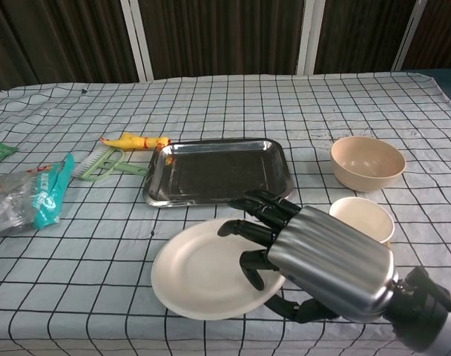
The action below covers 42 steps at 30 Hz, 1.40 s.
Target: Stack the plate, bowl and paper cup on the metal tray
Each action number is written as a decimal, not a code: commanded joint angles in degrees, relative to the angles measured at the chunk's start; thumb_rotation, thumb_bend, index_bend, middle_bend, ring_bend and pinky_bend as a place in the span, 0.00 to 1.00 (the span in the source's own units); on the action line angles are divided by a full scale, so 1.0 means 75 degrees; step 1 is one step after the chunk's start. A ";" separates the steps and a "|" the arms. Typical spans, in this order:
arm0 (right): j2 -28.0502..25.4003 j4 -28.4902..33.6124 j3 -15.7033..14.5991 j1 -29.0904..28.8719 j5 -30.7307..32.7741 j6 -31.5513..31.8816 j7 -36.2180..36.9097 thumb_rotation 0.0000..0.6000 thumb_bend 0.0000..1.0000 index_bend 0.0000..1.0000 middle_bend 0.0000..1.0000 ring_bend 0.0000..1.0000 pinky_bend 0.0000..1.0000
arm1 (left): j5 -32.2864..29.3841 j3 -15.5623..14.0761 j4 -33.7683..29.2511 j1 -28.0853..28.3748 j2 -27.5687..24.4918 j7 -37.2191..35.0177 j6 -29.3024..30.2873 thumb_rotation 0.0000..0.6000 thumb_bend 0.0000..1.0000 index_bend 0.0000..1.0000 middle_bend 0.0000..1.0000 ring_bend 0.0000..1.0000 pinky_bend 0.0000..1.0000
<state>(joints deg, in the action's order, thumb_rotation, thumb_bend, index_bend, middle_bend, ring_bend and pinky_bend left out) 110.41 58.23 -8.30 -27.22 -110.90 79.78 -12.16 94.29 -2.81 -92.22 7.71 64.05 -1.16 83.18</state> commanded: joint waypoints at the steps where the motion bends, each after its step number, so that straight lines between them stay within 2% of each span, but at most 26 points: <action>1: 0.0043 0.0092 0.0218 -0.0068 -0.0124 0.0485 0.0213 1.00 0.42 0.77 0.20 0.01 0.00 | 0.0028 0.0005 0.0015 -0.0012 0.0005 -0.0023 0.0046 1.00 0.42 0.00 0.07 0.02 0.09; 12: 0.0000 0.0791 0.1057 -0.0486 0.0018 0.0685 -0.0126 1.00 0.42 0.79 0.22 0.01 0.00 | 0.0043 0.0003 0.0037 -0.0017 0.0036 -0.0009 0.0068 1.00 0.42 0.00 0.07 0.02 0.09; 17: -0.0069 0.0988 0.1580 -0.0717 0.0112 0.0866 -0.0252 1.00 0.42 0.80 0.22 0.01 0.00 | 0.0022 0.0010 0.0038 -0.0003 0.0038 -0.0021 0.0039 1.00 0.42 0.00 0.07 0.02 0.09; 22: -0.0012 0.0685 0.2163 -0.1031 0.0426 0.0647 -0.0657 1.00 0.42 0.80 0.22 0.01 0.00 | -0.0013 0.0015 0.0047 0.0020 0.0042 -0.0023 -0.0019 1.00 0.42 0.00 0.07 0.02 0.09; 29: 0.0397 -0.0322 0.3105 -0.1733 0.1410 -0.0302 -0.1181 1.00 0.42 0.80 0.22 0.01 0.00 | -0.0136 0.0035 0.0056 0.0104 0.0066 0.0021 -0.0230 1.00 0.42 0.00 0.07 0.02 0.09; 35: 0.0931 -0.1366 0.3262 -0.2273 0.1814 -0.0819 -0.1403 1.00 0.42 0.80 0.22 0.01 0.00 | -0.0246 0.0069 0.0046 0.0135 0.0064 0.0043 -0.0312 1.00 0.42 0.00 0.07 0.02 0.09; 42: 0.1574 -0.2402 0.3015 -0.2575 0.1987 -0.0981 -0.1419 1.00 0.42 0.80 0.22 0.01 0.00 | -0.0309 0.0090 0.0055 0.0144 0.0053 0.0014 -0.0330 1.00 0.42 0.00 0.07 0.02 0.09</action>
<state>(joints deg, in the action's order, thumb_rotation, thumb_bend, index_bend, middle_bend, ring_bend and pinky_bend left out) 120.97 41.66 14.98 -45.78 -96.51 72.84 -22.72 91.97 -2.13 -91.80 8.79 64.45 -1.06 80.71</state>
